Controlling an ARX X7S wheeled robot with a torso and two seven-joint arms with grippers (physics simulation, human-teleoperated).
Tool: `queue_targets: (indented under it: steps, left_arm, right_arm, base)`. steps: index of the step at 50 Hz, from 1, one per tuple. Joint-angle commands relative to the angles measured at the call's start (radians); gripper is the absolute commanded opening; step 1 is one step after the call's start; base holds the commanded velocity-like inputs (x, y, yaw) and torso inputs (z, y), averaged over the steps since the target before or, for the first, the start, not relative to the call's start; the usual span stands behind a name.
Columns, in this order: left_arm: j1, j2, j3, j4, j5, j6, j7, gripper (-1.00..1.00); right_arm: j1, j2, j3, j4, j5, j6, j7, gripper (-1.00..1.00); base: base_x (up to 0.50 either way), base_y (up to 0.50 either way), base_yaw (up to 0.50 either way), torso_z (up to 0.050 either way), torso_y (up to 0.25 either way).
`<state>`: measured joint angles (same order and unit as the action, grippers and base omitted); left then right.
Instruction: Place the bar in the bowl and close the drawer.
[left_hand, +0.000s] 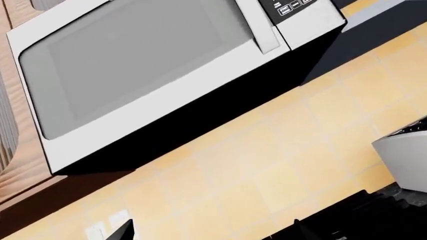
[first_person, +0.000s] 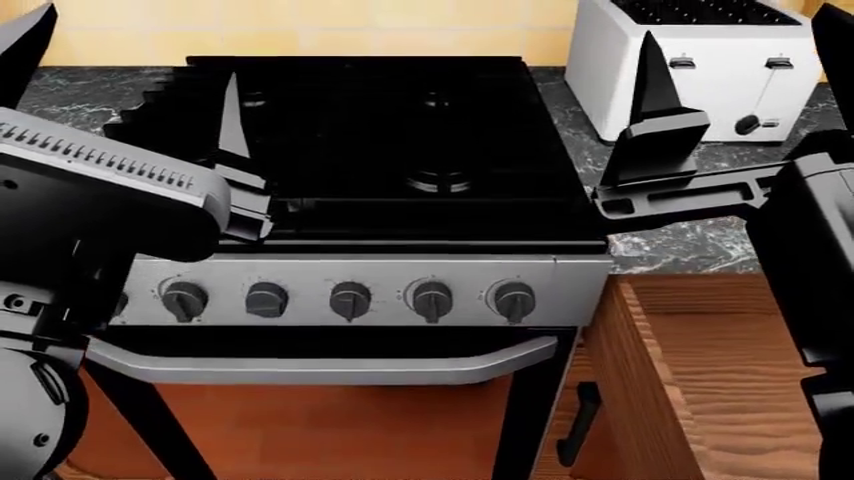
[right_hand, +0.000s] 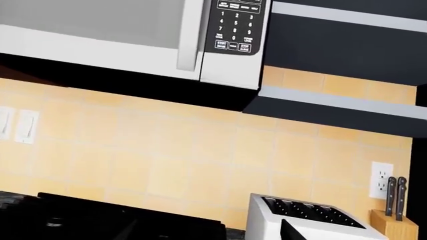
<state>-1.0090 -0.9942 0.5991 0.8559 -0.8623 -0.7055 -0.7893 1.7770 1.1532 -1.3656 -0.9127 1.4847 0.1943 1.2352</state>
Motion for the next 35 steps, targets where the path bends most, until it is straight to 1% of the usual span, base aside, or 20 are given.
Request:
queue_targets:
  steps: [1,11,14,35]
  left_arm:
    - [-0.003,0.003,0.003,-0.002,0.004,-0.001,0.001,1.0]
    - [-0.006,-0.007,-0.007,0.006,-0.012,-0.003,-0.003,1.0]
    - [-0.009,-0.007,-0.007,0.006,-0.014,-0.005,-0.002,1.0]
    - [-0.004,-0.01,-0.004,0.003,-0.007,0.0,0.0,1.0]
  right_arm:
    - [0.007,-0.002,0.007,0.006,0.005,0.01,0.008,1.0]
    - [0.004,0.001,0.013,0.003,0.01,0.007,0.012,1.0]
    - [0.005,0.004,0.015,0.001,0.016,0.006,0.012,1.0]
    - [-0.018,0.003,0.019,0.001,0.001,-0.007,0.011,1.0]
  base:
    - [0.0,0.0,0.0,0.0,0.0]
    - [0.0,0.0,0.0,0.0,0.0]
    - [0.0,0.0,-0.15,0.0,0.0]
    - [0.0,0.0,-0.49,0.0,0.0]
